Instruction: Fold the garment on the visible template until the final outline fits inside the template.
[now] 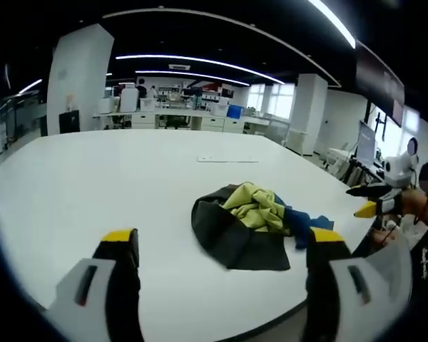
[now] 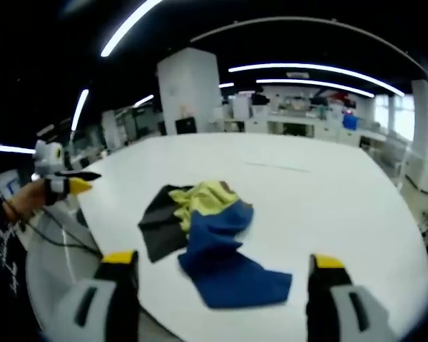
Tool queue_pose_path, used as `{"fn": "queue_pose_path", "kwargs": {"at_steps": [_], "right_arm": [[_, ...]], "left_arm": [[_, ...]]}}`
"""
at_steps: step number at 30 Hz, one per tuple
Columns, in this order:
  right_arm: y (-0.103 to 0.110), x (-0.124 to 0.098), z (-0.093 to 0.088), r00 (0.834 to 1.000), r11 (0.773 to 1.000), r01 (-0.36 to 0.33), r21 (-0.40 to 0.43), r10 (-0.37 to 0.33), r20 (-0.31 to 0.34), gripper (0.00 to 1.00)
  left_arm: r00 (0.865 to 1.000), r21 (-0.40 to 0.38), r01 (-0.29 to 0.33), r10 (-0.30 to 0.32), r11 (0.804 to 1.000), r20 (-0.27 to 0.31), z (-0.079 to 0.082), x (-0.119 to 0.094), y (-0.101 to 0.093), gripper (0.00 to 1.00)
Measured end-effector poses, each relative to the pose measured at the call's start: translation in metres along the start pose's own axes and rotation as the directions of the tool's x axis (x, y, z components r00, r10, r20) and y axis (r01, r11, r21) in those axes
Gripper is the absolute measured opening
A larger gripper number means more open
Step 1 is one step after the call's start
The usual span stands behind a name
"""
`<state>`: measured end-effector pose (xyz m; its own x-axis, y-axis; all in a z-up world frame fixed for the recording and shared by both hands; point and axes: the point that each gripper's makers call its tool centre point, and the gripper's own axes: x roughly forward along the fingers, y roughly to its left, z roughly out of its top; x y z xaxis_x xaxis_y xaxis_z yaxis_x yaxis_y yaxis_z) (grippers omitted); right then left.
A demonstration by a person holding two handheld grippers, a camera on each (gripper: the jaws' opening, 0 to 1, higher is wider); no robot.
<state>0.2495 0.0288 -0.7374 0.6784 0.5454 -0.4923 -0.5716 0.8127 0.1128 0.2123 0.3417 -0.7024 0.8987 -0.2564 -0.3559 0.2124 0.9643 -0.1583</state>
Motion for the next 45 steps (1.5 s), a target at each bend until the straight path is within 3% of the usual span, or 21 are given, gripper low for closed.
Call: {"fn": "queue_pose_path", "kwargs": {"at_steps": [32, 45], "right_arm": [[0.004, 0.004, 0.009, 1.0, 1.0, -0.004, 0.003, 0.004, 0.013, 0.99], [-0.003, 0.015, 0.018, 1.0, 1.0, -0.01, 0.015, 0.01, 0.013, 0.97]], "left_arm": [[1.0, -0.005, -0.004, 0.004, 1.0, 0.0, -0.002, -0.004, 0.004, 0.95], [1.0, 0.0, 0.021, -0.021, 1.0, 0.018, 0.014, 0.01, 0.013, 0.92]]}}
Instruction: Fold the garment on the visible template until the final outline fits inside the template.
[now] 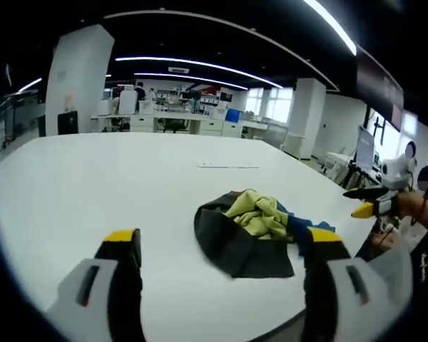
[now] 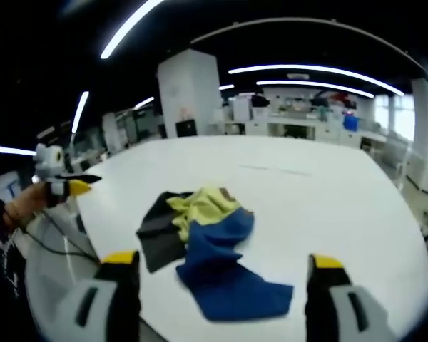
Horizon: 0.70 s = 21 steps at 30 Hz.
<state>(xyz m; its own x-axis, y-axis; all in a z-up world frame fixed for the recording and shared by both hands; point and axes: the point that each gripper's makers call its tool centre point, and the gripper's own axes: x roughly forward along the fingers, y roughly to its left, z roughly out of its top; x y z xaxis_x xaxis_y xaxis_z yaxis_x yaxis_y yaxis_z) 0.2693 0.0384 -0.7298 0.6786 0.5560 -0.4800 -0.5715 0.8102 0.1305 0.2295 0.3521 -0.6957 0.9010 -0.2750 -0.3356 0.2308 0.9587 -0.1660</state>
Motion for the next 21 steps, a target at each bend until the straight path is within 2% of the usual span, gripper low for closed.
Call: {"fn": "queue_pose_path", "kwargs": {"at_steps": [4, 9, 14, 21], "right_arm": [[-0.004, 0.008, 0.002, 1.0, 1.0, -0.009, 0.014, 0.009, -0.006, 0.96], [-0.008, 0.019, 0.006, 1.0, 1.0, -0.016, 0.016, 0.016, -0.01, 0.94], [-0.012, 0.037, 0.006, 0.999, 0.999, -0.026, 0.03, 0.027, -0.04, 0.9], [-0.014, 0.062, 0.011, 0.997, 0.997, -0.045, 0.062, 0.048, -0.054, 0.85]], "left_arm": [[0.999, -0.014, 0.032, -0.032, 0.999, 0.014, 0.009, 0.01, 0.001, 0.9], [0.998, 0.01, 0.057, -0.057, 0.998, 0.013, 0.017, 0.025, 0.004, 0.88], [0.997, 0.011, 0.071, -0.071, 0.997, 0.031, 0.023, 0.046, 0.014, 0.79], [0.993, 0.0, 0.116, -0.116, 0.993, 0.031, 0.032, 0.077, 0.018, 0.76]]}}
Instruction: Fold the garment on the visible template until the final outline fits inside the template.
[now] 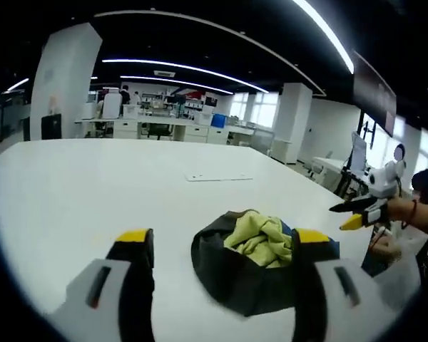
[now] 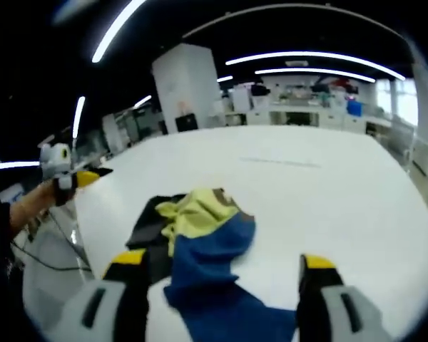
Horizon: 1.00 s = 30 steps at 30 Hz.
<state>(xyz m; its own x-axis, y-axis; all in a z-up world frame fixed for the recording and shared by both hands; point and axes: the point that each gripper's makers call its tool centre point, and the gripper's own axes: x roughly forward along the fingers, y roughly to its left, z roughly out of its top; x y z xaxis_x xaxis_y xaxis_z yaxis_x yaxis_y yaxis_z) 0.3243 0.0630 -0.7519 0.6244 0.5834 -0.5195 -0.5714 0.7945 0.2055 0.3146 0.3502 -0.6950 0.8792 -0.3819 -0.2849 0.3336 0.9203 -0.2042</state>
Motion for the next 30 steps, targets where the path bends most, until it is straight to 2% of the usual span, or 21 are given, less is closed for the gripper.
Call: {"fn": "queue_pose_path", "kwargs": {"at_steps": [5, 11, 17, 21, 30], "right_arm": [[-0.001, 0.013, 0.009, 0.999, 0.999, -0.011, 0.045, 0.009, 0.032, 0.75], [-0.007, 0.036, 0.013, 1.0, 0.998, -0.012, 0.065, 0.01, 0.026, 0.7], [-0.012, 0.057, 0.009, 1.0, 0.998, -0.011, 0.07, 0.01, 0.002, 0.65], [-0.019, 0.068, 0.005, 1.0, 0.996, 0.012, 0.089, -0.01, -0.016, 0.56], [-0.025, 0.086, -0.008, 0.998, 0.994, 0.017, 0.109, -0.011, -0.06, 0.46]], "left_arm": [[0.999, 0.05, 0.026, -0.024, 0.998, -0.036, 0.002, 0.024, 0.006, 0.7], [0.997, 0.06, 0.061, -0.057, 0.996, -0.057, 0.002, 0.056, 0.01, 0.65], [0.991, 0.1, 0.1, -0.091, 0.99, -0.094, -0.003, 0.083, 0.006, 0.58], [0.987, 0.135, 0.116, -0.099, 0.984, -0.124, -0.008, 0.104, 0.007, 0.55], [0.981, 0.088, 0.136, -0.122, 0.987, -0.149, -0.022, 0.145, 0.02, 0.47]]}}
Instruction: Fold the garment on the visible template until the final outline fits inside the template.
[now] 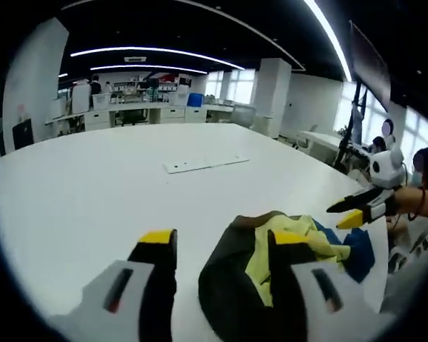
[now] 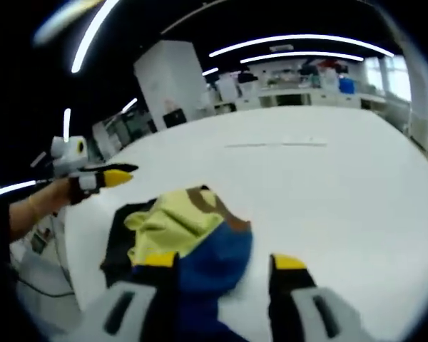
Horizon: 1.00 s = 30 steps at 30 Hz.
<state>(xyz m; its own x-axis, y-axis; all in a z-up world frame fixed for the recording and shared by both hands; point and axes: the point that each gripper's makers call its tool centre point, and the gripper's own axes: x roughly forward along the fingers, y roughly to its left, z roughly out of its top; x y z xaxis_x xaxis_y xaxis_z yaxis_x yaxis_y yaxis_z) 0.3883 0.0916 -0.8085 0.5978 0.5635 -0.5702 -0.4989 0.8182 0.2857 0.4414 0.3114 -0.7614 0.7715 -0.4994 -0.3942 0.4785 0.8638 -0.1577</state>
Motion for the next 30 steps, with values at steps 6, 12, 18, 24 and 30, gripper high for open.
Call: {"fn": "queue_pose_path", "kwargs": {"at_steps": [6, 12, 18, 24, 30], "right_arm": [[-0.003, 0.01, -0.01, 0.999, 0.999, 0.023, 0.028, -0.023, -0.026, 0.39], [-0.008, 0.01, -0.016, 0.996, 0.997, 0.075, 0.004, -0.075, -0.039, 0.29], [-0.006, 0.007, -0.021, 0.994, 0.995, 0.1, 0.006, -0.1, -0.052, 0.24], [-0.006, 0.008, -0.027, 0.99, 0.992, 0.129, 0.009, -0.128, -0.064, 0.23], [0.001, 0.01, -0.03, 0.985, 0.988, 0.153, -0.019, -0.154, -0.079, 0.19]], "left_arm": [[0.999, 0.017, 0.001, 0.0, 1.0, -0.042, -0.015, 0.025, 0.009, 0.43], [0.996, 0.058, 0.014, -0.009, 0.998, -0.084, -0.027, 0.04, 0.004, 0.38], [0.992, 0.127, 0.031, -0.014, 0.991, -0.127, -0.04, 0.051, 0.001, 0.34], [0.99, 0.152, 0.023, -0.002, 0.988, -0.139, -0.046, 0.052, 0.006, 0.3], [0.985, 0.19, 0.037, -0.003, 0.981, -0.175, -0.054, 0.052, 0.007, 0.28]]}}
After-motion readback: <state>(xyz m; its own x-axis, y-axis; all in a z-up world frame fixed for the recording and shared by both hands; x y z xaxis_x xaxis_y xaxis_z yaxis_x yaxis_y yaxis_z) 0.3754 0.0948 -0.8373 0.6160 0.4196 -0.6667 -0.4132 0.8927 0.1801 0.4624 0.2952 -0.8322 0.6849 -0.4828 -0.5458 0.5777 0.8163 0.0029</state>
